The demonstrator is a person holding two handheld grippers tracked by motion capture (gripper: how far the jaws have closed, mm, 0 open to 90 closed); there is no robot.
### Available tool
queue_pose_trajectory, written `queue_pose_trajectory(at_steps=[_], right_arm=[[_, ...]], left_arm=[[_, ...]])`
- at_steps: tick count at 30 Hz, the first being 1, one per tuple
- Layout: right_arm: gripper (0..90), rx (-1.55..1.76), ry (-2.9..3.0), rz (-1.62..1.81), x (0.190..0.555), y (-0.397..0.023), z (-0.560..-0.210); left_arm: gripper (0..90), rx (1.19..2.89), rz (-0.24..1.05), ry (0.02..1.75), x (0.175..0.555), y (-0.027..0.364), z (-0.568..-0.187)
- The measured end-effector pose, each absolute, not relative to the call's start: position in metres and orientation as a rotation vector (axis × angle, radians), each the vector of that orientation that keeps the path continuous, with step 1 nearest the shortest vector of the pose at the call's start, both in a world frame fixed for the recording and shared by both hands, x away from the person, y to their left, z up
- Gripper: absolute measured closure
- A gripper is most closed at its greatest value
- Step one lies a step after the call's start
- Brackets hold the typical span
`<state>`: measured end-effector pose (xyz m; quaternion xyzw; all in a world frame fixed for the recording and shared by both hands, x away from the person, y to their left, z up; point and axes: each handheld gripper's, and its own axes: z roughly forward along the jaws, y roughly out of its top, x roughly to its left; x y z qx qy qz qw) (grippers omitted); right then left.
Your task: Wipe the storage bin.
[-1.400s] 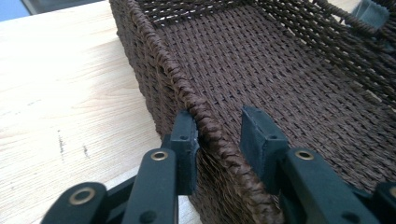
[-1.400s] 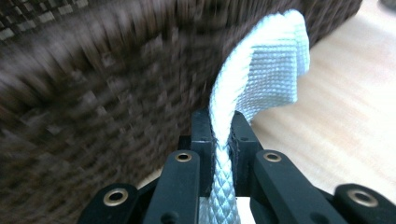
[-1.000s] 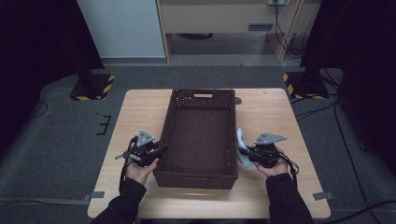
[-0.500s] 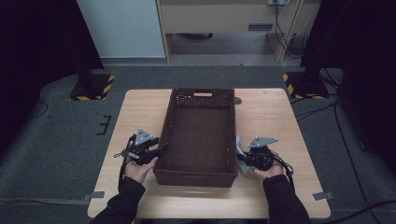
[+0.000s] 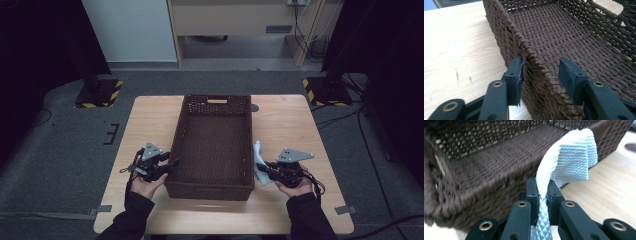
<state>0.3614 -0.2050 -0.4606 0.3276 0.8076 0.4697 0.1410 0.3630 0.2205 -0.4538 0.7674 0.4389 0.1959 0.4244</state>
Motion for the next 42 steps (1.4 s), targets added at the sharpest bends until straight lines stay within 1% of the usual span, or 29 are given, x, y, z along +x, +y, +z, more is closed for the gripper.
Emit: queue_pose_trajectory(at_steps=[5,9,14,16,24,27,33,35,38,42], right_arm=[[83.8,0.982,2.407,1.271,0.364,-0.199,-0.479],[83.8,1.012,2.468,1.179,0.368,-0.193,-0.494],[83.7,1.037,2.503,1.12,0.372,-0.188,-0.505],[83.7,1.034,2.492,1.129,0.372,-0.189,-0.503],[83.5,0.938,2.334,1.37,0.357,-0.201,-0.46],[83.6,0.925,2.343,1.365,0.357,-0.199,-0.461],[83.6,0.987,2.452,1.225,0.365,-0.193,-0.487],[83.7,1.008,2.479,1.184,0.368,-0.191,-0.495],[83.6,1.026,2.511,1.13,0.371,-0.186,-0.505],[83.4,1.024,2.5,1.138,0.368,-0.187,-0.501]], left_arm=[[56.7,1.913,0.478,1.1,0.363,0.221,-0.454],[60.5,1.916,0.495,1.115,0.362,0.219,-0.453],[64.5,1.915,0.525,1.132,0.36,0.216,-0.452],[65.7,1.911,0.537,1.141,0.36,0.215,-0.452],[67.7,1.903,0.554,1.162,0.364,0.214,-0.452],[67.6,1.902,0.555,1.162,0.368,0.215,-0.452],[64.5,1.878,0.527,1.146,0.37,0.219,-0.454],[61.5,1.874,0.522,1.141,0.371,0.22,-0.455],[54.0,1.876,0.523,1.129,0.371,0.223,-0.455],[50.6,1.879,0.518,1.114,0.369,0.224,-0.454]])
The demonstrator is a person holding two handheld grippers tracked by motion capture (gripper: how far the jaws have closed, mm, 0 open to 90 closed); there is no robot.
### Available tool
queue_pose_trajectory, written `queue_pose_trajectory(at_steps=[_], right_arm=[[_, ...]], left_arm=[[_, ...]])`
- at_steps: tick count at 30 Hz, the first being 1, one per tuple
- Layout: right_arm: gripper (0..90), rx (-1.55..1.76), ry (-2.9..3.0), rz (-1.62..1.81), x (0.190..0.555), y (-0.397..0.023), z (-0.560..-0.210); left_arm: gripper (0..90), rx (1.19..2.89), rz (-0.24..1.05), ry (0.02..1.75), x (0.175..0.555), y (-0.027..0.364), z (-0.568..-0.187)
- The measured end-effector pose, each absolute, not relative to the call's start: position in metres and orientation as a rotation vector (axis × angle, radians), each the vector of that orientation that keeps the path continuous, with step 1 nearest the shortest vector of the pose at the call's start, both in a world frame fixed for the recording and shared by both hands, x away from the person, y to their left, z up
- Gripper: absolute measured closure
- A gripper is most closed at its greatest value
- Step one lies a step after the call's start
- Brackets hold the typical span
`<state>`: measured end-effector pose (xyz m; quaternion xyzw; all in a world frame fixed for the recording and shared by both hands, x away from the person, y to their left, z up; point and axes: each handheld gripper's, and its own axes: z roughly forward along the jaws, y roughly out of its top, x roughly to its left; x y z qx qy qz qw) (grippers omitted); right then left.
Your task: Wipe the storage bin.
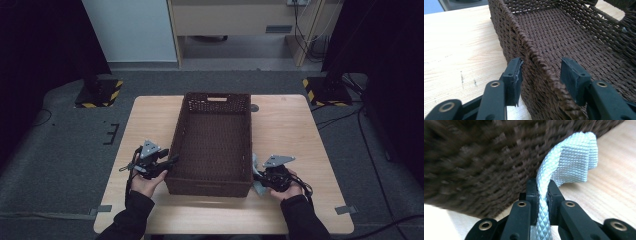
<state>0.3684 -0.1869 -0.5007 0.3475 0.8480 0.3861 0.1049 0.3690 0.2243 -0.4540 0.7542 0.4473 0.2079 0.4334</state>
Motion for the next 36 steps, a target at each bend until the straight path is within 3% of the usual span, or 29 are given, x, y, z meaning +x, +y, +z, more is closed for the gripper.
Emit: queue_pose_trajectory(at_steps=[7,22,32,36], right_arm=[[83.2,0.932,2.32,1.377,0.343,-0.204,-0.458],[83.3,1.041,2.493,1.202,0.343,-0.192,-0.502],[83.2,0.929,2.32,1.419,0.329,-0.198,-0.463],[83.2,0.916,2.349,1.398,0.329,-0.195,-0.467]], left_arm=[[50.3,1.892,0.503,1.084,0.361,0.226,-0.451],[66.7,1.891,0.517,1.107,0.356,0.221,-0.454],[70.4,1.872,0.54,1.155,0.356,0.219,-0.452],[70.7,1.875,0.558,1.163,0.358,0.218,-0.452]])
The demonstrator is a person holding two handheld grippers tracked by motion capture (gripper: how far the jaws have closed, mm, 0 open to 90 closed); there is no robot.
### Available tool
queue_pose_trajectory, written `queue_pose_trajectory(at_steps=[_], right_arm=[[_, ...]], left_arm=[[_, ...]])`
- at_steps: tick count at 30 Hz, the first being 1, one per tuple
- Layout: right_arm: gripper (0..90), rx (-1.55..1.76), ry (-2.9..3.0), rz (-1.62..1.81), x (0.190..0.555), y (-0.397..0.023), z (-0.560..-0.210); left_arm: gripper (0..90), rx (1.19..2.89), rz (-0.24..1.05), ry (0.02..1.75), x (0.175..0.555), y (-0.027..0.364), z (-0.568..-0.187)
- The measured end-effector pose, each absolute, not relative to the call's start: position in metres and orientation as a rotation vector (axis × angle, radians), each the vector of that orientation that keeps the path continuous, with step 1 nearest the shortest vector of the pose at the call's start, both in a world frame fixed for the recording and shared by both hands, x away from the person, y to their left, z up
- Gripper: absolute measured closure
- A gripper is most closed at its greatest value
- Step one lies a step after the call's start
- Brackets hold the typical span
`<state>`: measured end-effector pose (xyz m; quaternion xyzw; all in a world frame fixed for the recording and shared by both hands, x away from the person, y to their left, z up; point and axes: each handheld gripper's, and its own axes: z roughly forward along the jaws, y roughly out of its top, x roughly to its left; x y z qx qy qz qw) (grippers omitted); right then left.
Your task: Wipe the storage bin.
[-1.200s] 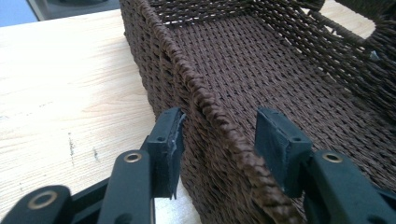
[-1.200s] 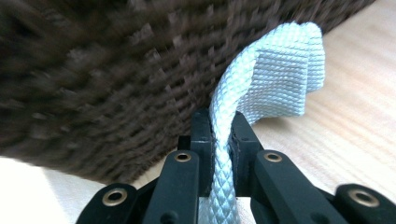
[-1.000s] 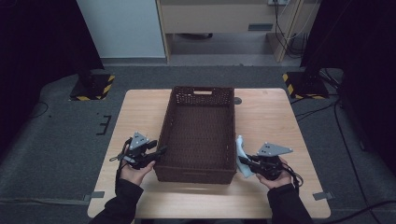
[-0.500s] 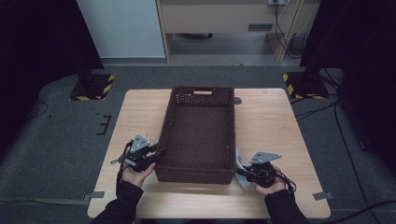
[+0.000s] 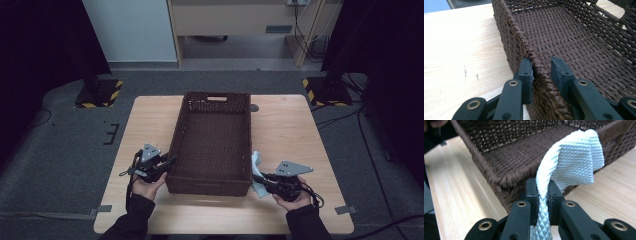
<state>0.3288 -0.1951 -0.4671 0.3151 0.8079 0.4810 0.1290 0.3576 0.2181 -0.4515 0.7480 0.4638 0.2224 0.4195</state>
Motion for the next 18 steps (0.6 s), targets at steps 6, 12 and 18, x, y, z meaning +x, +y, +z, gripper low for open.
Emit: queue_pose_trajectory(at_steps=[6,12,18], right_arm=[[83.4,0.978,2.457,1.257,0.337,-0.188,-0.492],[83.3,0.99,2.499,1.19,0.342,-0.18,-0.5],[83.3,0.894,2.351,1.42,0.327,-0.195,-0.461]], left_arm=[[70.5,1.877,0.566,1.164,0.363,0.219,-0.452],[70.4,1.879,0.568,1.16,0.364,0.22,-0.452],[70.5,1.884,0.577,1.159,0.371,0.224,-0.451]])
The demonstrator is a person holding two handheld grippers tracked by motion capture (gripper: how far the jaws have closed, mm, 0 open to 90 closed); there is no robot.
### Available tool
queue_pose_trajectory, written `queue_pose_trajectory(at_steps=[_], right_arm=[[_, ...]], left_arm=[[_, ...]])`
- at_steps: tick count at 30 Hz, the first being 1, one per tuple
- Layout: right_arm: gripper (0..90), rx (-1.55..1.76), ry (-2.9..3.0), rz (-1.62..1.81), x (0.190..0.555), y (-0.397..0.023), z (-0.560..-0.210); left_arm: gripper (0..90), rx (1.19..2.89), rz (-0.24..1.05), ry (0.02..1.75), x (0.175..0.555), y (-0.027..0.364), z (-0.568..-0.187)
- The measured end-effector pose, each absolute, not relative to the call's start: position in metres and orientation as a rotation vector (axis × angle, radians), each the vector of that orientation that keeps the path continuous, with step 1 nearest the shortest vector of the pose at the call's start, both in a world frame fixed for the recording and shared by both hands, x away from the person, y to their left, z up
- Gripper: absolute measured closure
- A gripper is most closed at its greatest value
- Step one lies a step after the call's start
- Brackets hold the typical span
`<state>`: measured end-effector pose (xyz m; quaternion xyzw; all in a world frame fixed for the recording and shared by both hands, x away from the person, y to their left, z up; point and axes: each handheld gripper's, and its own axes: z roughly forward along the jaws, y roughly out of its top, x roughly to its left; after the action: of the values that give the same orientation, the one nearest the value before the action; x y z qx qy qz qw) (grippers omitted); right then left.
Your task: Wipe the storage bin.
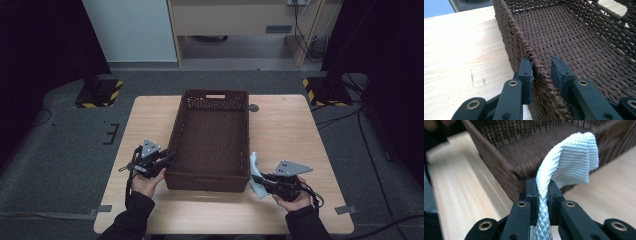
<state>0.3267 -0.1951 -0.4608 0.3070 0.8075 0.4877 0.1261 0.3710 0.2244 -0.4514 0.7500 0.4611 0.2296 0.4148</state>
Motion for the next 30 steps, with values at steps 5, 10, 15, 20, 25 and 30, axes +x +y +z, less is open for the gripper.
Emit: queue_pose_trajectory(at_steps=[5,10,15,20,25,30], right_arm=[[83.4,0.886,2.38,1.413,0.327,-0.19,-0.464],[83.4,0.909,2.46,1.322,0.331,-0.177,-0.482],[83.4,0.954,2.536,1.234,0.336,-0.173,-0.497],[83.2,0.929,2.467,1.306,0.333,-0.177,-0.482],[83.3,0.885,2.373,1.439,0.319,-0.187,-0.457],[83.3,0.888,2.417,1.415,0.32,-0.18,-0.467]], left_arm=[[70.4,1.88,0.59,1.172,0.371,0.225,-0.451],[70.5,1.877,0.596,1.179,0.371,0.226,-0.451],[70.5,1.876,0.601,1.186,0.371,0.227,-0.451],[70.2,1.875,0.599,1.184,0.371,0.228,-0.452],[69.4,1.873,0.601,1.177,0.37,0.229,-0.453],[68.1,1.867,0.586,1.178,0.371,0.23,-0.454]])
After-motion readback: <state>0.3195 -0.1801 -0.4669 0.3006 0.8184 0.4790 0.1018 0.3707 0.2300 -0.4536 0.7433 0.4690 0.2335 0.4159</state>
